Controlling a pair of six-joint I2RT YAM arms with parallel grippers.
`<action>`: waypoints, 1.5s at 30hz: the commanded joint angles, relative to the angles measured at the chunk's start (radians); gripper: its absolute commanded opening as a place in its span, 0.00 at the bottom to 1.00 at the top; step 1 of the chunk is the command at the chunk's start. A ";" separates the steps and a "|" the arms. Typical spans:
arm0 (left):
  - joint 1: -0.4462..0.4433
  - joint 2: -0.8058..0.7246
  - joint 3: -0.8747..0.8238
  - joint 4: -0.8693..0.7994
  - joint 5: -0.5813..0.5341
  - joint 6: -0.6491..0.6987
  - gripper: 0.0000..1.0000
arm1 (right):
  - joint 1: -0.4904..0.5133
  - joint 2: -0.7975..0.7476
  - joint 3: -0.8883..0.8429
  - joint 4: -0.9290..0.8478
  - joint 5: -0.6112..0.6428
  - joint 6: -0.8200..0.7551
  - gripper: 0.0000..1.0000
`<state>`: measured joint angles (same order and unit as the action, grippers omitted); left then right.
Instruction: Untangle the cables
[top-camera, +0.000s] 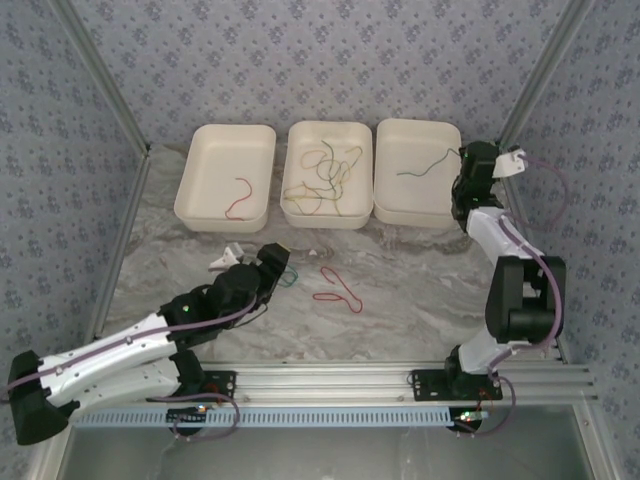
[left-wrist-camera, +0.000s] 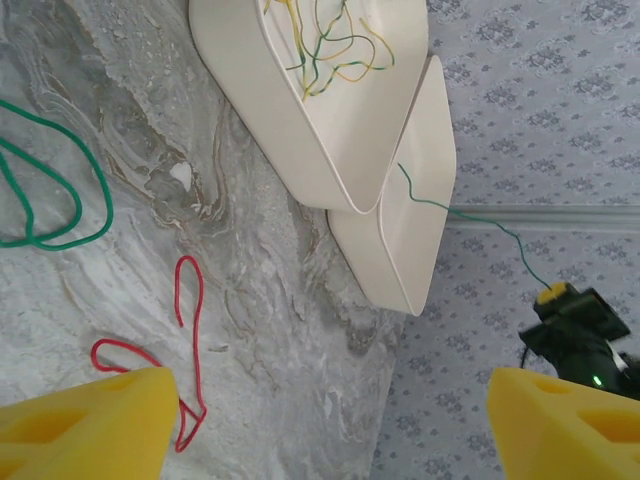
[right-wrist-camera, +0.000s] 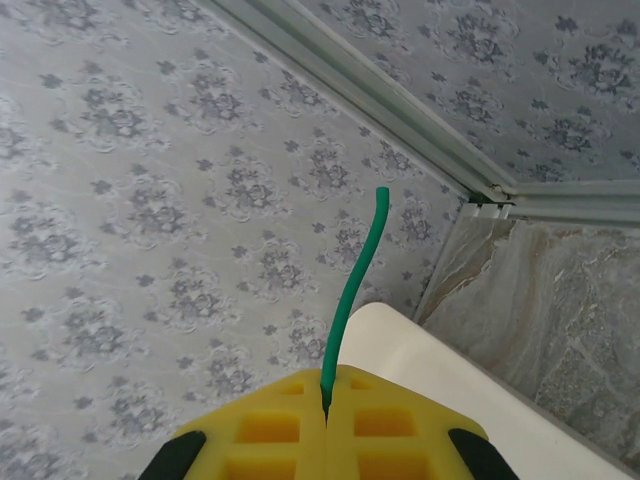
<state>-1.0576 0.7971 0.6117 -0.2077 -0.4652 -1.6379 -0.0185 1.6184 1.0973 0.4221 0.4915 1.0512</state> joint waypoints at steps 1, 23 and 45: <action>-0.016 -0.052 -0.020 -0.102 -0.073 -0.002 0.79 | 0.002 0.076 0.049 0.120 0.081 0.070 0.00; -0.025 -0.088 -0.050 -0.073 -0.075 0.002 0.79 | 0.081 0.048 0.104 -0.495 -0.090 0.316 0.35; 0.442 0.046 -0.047 -0.247 0.357 0.266 0.62 | 0.684 -0.579 -0.213 -0.739 -0.262 -0.299 0.29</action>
<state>-0.6636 0.8104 0.5678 -0.4198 -0.2546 -1.4624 0.5789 1.0325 0.9569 -0.2523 0.2897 0.8425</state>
